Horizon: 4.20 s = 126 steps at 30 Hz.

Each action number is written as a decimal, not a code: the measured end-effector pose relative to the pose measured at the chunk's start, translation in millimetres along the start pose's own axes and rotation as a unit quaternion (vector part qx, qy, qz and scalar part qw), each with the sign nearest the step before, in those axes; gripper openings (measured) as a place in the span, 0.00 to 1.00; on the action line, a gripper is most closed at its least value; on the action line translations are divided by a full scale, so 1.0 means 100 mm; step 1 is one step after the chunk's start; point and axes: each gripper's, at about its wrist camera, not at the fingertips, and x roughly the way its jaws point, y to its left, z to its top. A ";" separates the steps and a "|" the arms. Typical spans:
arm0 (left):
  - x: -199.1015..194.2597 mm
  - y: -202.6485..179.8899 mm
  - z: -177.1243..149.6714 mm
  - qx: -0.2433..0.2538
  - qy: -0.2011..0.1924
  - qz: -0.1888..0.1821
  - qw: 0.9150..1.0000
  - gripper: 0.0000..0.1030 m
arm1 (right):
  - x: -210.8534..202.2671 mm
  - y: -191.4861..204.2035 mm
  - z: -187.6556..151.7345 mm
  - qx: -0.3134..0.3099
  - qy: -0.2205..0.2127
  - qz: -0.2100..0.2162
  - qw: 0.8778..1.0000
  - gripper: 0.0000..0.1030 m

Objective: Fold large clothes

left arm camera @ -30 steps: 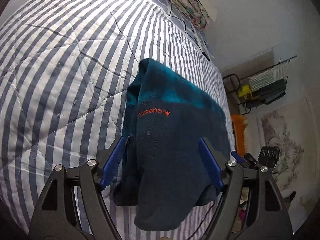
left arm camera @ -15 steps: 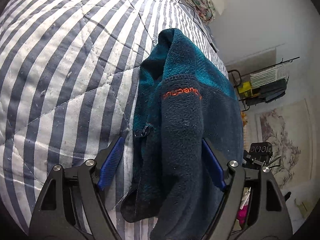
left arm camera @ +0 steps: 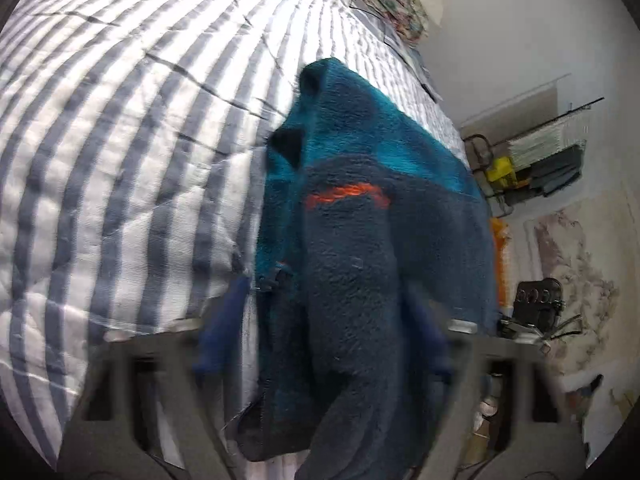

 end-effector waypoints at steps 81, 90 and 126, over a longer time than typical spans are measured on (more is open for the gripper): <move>3.11 -3.23 2.28 0.208 -0.086 0.067 0.972 0.61 | -1.83 -1.45 2.96 -0.073 -0.228 -0.369 0.898 0.68; 1.71 -3.90 1.92 0.260 -0.141 0.063 0.953 0.61 | -2.33 -0.47 2.75 -0.101 -0.266 -0.349 0.893 0.68; -3.03 -4.08 -1.87 0.370 -0.251 0.011 0.895 0.77 | -4.58 3.22 -0.78 -0.196 -0.375 -0.313 0.850 0.71</move>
